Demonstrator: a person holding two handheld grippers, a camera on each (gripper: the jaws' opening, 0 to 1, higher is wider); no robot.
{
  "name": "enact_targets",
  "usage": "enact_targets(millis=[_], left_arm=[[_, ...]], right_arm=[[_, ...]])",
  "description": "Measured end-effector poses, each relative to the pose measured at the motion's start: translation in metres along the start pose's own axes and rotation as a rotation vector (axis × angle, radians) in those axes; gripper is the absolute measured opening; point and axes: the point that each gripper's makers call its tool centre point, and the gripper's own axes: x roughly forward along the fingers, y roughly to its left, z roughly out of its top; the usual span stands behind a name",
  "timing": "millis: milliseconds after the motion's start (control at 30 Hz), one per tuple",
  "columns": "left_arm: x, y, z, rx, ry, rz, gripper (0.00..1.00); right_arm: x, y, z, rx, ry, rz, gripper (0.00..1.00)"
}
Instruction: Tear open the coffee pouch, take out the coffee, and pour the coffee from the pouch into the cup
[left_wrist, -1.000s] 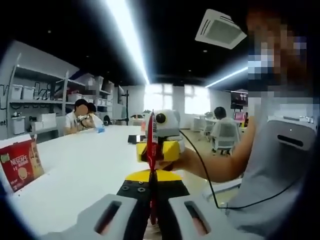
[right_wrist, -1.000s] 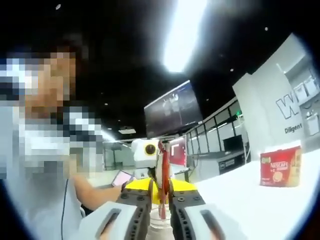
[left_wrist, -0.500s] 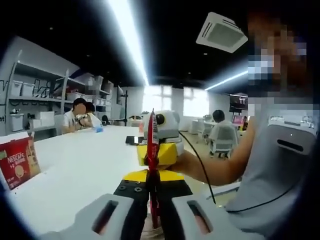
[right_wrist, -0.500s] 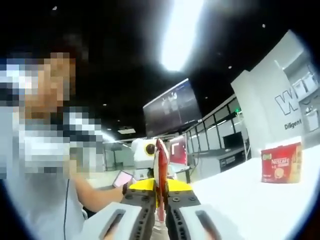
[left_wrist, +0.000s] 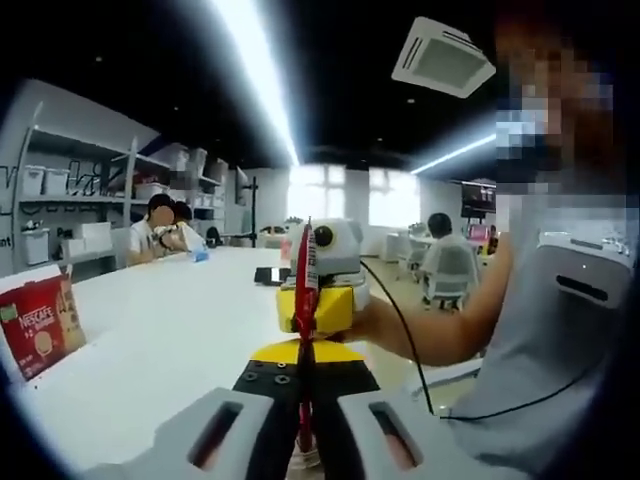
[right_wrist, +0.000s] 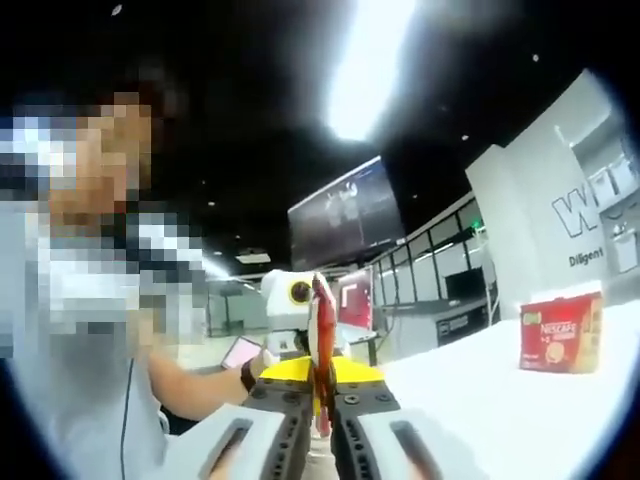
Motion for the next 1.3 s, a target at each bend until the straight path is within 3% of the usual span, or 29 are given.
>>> enact_targets(millis=[267,467,733,900,1133,1300], left_arm=[[0.0007,-0.0010,0.0015,-0.007,-0.017,-0.009,0.11],[-0.0006,-0.0017,0.0003,0.017,-0.005,-0.013,0.03],[-0.0012,-0.0011,-0.0008,0.021,0.001,-0.017,0.03],[-0.0009,-0.0028,-0.0017,0.014,0.001,-0.033,0.04],[0.0015,-0.0021,0.0054,0.018,-0.007,-0.005,0.11],[0.0005,-0.0043,0.0030,0.011,0.026,-0.026,0.04]], right_arm=[[-0.0009,-0.0032,0.0011,0.037,-0.003,-0.015,0.03],[0.0001,0.0011,0.0002,0.033,-0.015,0.019,0.05],[-0.0003,0.0019,0.0014,0.012,-0.032,0.023,0.09],[-0.0004,0.0024,0.0009,0.015,-0.022,0.015,0.04],[-0.0005,-0.0021,0.0008,0.038,-0.031,-0.005,0.03],[0.0021,0.0024,-0.0005,0.035,-0.021,0.027,0.05]])
